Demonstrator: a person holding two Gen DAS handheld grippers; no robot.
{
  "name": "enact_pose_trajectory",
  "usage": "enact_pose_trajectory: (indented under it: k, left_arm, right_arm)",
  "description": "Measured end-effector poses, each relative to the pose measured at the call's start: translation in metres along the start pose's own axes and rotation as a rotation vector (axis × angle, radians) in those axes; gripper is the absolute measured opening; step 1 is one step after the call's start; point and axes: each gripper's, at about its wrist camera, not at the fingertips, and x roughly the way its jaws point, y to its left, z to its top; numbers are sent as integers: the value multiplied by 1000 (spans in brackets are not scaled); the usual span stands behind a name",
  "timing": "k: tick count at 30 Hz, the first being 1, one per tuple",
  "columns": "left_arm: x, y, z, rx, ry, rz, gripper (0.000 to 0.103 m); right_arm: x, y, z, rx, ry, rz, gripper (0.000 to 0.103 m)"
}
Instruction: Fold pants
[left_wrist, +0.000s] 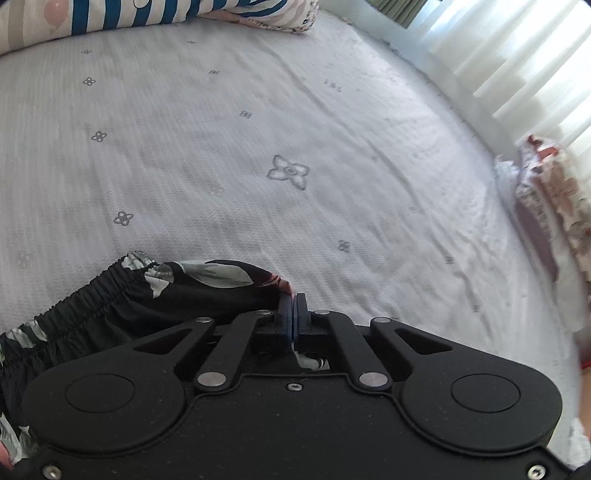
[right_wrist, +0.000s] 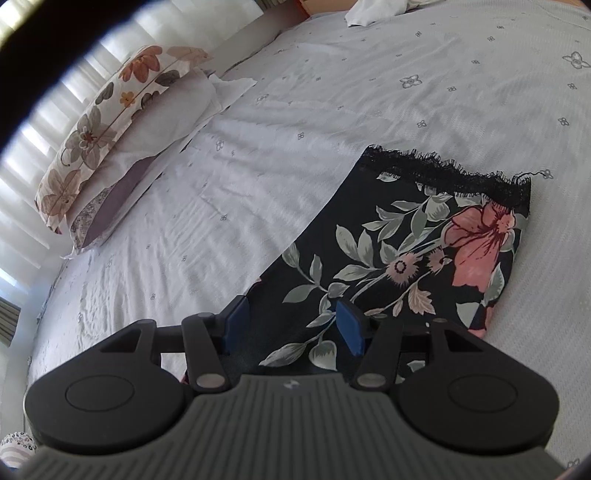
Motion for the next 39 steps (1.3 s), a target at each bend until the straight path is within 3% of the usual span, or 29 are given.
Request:
enact_pose_trajectory:
  k: [3,9,20,23,27,28,29,30,33,39]
  left_arm:
    - [-24,3,1,21,-33,-67,0]
    - [-57,9,7,83,-82,-126,0]
    - [-65,24,8,110,-84,-158,0]
    - [-63,24,7,112,-83,-154,0]
    - [-59,25,6,116,-82,-146,0]
    - [-59,25,6,114,-82,-144,0]
    - [-58,26,5,113,-82,-141,0]
    - [-58,26,5,113,-83,-140,0]
    - [-58,27,5,115,-88,-134,0]
    - [-67,29,5,112,-93,-136,0]
  right_arm:
    - [5,-5,4,26,-1,1,70]
    - [21,-1,12,52,3,-8,70]
    - [57,-2,12,64,11,-37,66]
    - [65,-2,13,53,6,-46,48]
    - [72,-6,17,72,-1,-34,36]
    - [74,-8,18,84,-1,-28,30]
    - [76,-10,19,97,0,-25,11]
    - [77,-12,20,110,1,-31,4]
    - [72,-18,20,137,-18,-26,2]
    - [28,-17,29,64,-123,-21,2]
